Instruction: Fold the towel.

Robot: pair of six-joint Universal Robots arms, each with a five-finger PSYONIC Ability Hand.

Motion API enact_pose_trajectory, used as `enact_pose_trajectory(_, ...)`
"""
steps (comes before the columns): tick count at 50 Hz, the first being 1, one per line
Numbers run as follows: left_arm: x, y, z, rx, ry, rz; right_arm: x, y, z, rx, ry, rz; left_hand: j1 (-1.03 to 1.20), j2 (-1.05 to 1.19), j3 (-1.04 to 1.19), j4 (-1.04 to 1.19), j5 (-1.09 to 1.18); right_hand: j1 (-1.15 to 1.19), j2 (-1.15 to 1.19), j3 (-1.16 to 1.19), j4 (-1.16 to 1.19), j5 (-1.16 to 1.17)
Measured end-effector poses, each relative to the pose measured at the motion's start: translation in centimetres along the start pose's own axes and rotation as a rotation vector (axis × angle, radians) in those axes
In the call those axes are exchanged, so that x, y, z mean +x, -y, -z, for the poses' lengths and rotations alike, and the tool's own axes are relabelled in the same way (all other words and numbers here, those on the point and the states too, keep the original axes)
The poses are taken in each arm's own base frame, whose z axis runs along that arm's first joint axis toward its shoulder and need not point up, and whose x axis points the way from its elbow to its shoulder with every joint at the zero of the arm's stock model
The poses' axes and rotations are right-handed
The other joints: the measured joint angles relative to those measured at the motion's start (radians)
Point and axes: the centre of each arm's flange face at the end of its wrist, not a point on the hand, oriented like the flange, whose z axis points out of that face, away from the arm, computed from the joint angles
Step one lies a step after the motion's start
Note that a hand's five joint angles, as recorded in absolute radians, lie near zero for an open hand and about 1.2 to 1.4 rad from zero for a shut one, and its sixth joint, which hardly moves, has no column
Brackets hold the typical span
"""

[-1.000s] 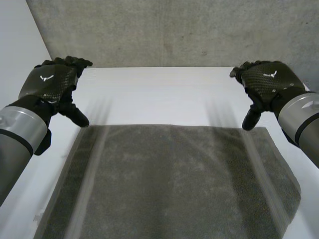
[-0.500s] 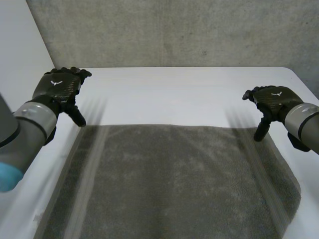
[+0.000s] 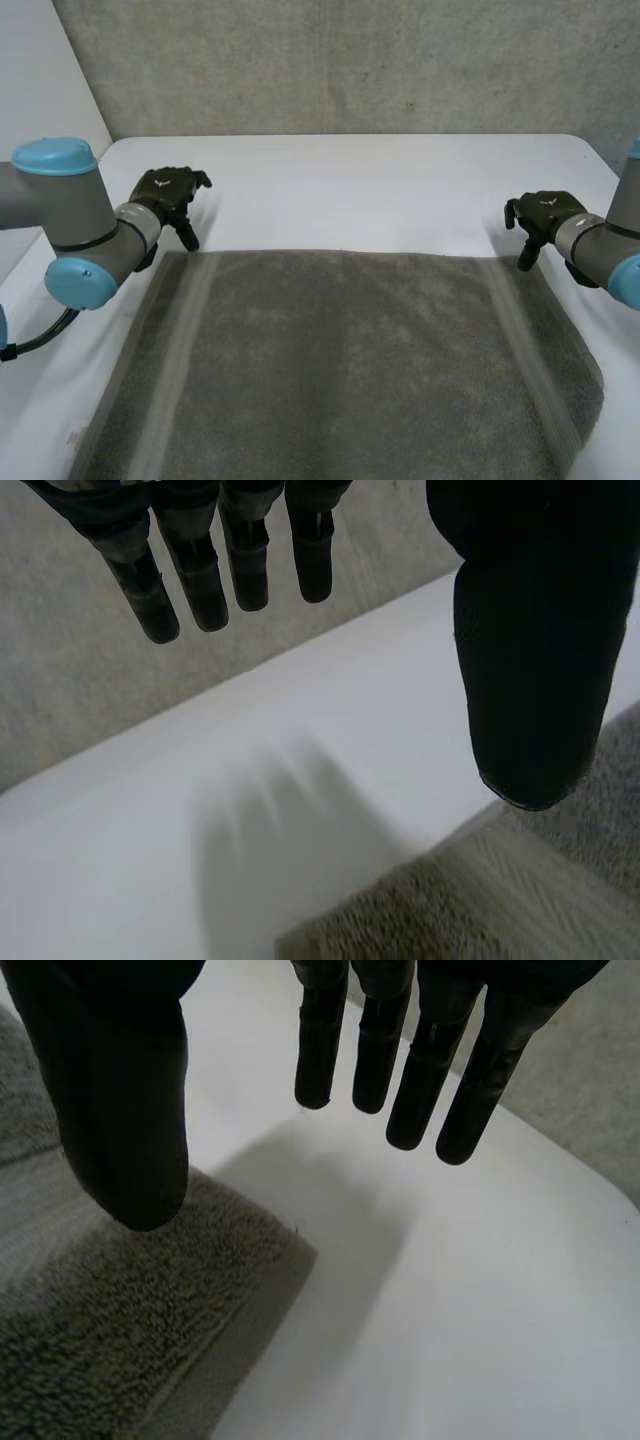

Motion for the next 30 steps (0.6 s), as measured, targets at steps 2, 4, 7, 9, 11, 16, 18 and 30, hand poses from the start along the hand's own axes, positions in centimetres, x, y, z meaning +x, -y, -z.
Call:
enact_pose_trajectory(2, -0.1, -0.5, -0.3, -0.013, 0.001, 0.003, 0.0, -0.4, -0.4, -0.008, 0.001, -0.002, 0.003, 0.004, 0.004, 0.005, 0.002, 0.021, 0.017, 0.018, 0.018, 0.018)
enact_pose_trajectory(4, -0.1, -0.8, -0.4, -0.02, 0.002, 0.004, 0.0, -0.7, -0.6, -0.012, 0.002, -0.004, 0.005, 0.006, 0.006, 0.005, 0.005, 0.031, 0.026, 0.027, 0.027, 0.028)
enact_pose_trajectory(7, -0.3, -1.2, -0.5, -0.03, 0.005, 0.007, 0.0, -1.2, -0.9, -0.02, 0.004, -0.008, 0.005, 0.007, 0.007, 0.008, 0.006, 0.065, 0.061, 0.059, 0.06, 0.06)
enact_pose_trajectory(9, -0.3, -1.3, -0.5, -0.032, 0.005, 0.007, -0.1, -1.4, -1.1, -0.023, 0.005, -0.009, 0.006, 0.007, 0.007, 0.008, 0.006, 0.085, 0.085, 0.082, 0.082, 0.079)
enact_pose_trajectory(11, -0.4, -1.3, -0.5, -0.034, 0.006, 0.008, -0.1, -1.6, -1.2, -0.026, 0.006, -0.01, 0.006, 0.008, 0.007, 0.008, 0.006, 0.11, 0.107, 0.108, 0.11, 0.107)
enact_pose_trajectory(16, -0.4, -1.1, -0.4, -0.033, 0.009, 0.008, -0.2, -1.9, -1.5, -0.033, 0.009, -0.013, 0.006, 0.008, 0.007, 0.008, 0.007, 0.27, 0.274, 0.269, 0.271, 0.264)
enact_pose_trajectory(18, -0.5, -1.0, -0.3, -0.031, 0.01, 0.008, -0.2, -2.0, -1.5, -0.035, 0.01, -0.014, 0.006, 0.008, 0.007, 0.008, 0.007, 0.354, 0.354, 0.346, 0.349, 0.341)
enact_pose_trajectory(30, -0.7, -0.4, 0.1, -0.024, 0.019, 0.008, -0.1, -2.3, -1.6, -0.042, 0.008, -0.022, 0.002, 0.005, 0.005, 0.006, -0.001, 0.817, 0.812, 0.805, 0.814, 0.824)
